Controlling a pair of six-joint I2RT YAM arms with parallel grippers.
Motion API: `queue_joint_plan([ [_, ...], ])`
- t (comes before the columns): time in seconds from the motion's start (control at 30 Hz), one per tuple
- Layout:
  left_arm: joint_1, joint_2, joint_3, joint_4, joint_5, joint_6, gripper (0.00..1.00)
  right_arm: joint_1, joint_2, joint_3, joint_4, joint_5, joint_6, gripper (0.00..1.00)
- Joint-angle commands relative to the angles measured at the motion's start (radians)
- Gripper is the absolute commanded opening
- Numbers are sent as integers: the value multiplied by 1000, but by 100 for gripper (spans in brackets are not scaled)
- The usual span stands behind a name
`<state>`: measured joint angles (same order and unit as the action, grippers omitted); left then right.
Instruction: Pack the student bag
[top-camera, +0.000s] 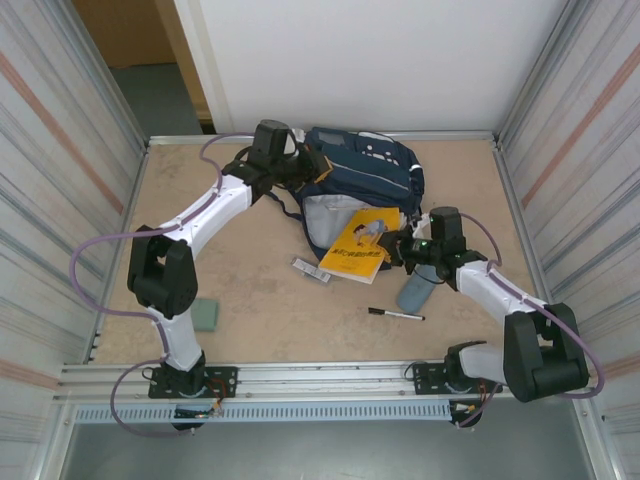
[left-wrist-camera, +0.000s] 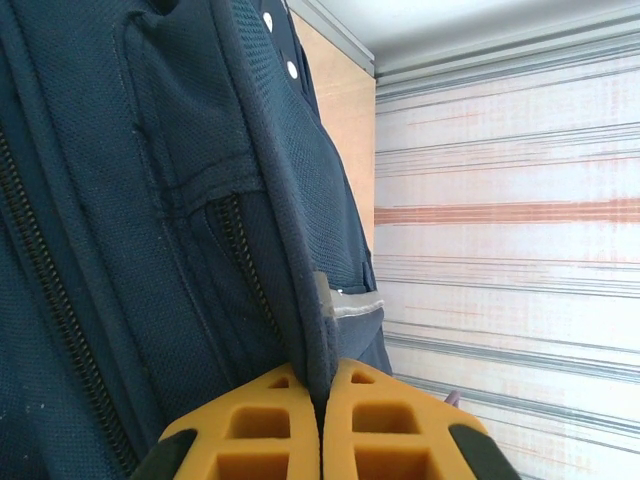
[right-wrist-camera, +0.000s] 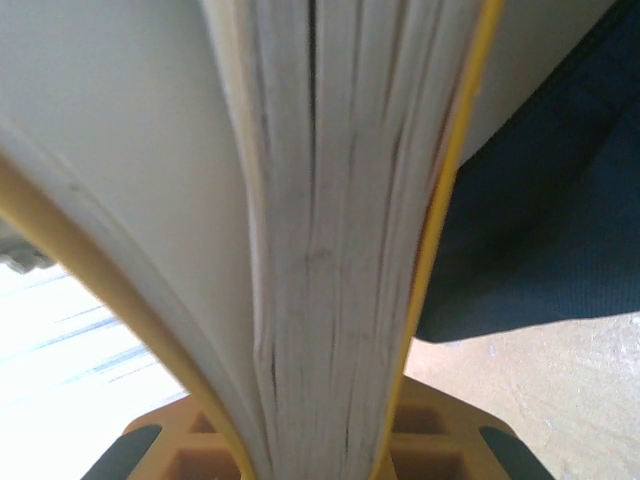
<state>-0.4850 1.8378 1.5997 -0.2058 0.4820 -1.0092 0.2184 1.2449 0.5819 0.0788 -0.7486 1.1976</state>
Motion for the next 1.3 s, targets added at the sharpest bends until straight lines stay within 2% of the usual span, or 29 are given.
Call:
queue_joint_plan([
  [0.0, -22, -63, 80, 76, 13, 20, 0, -7, 8, 14, 54, -4, -2, 0],
  [0.2, -18, -72, 79, 70, 28, -5, 0, -29, 82, 23, 159, -96, -72, 0],
  [0.37, -11, -76, 72, 80, 54, -51, 0, -55, 133, -24, 265, -130, -43, 0],
  [0.47, -9, -106, 30, 118, 9, -104, 0, -85, 124, -63, 318, -160, 21, 0],
  [0.6, -10, -122, 30, 133, 19, -110, 0, -108, 76, -34, 183, -145, -73, 0],
  [0.73, -8, -146, -1, 162, 0, -121, 0, -116, -1, -131, 232, -151, 39, 2],
  [0.9, -13, -147, -20, 188, 37, -139, 0, -125, -66, -119, 142, -159, -13, 4],
  [1.07, -24, -120, 0, 229, 68, -170, 0, -84, -11, -117, 244, -164, 35, 4],
  [1.2, -37, -110, 28, 197, 51, -144, 0, -39, 71, -126, 505, -201, 171, 5],
  [1.27, -41, -100, 34, 198, 78, -150, 0, -31, 84, -96, 495, -193, 145, 5],
])
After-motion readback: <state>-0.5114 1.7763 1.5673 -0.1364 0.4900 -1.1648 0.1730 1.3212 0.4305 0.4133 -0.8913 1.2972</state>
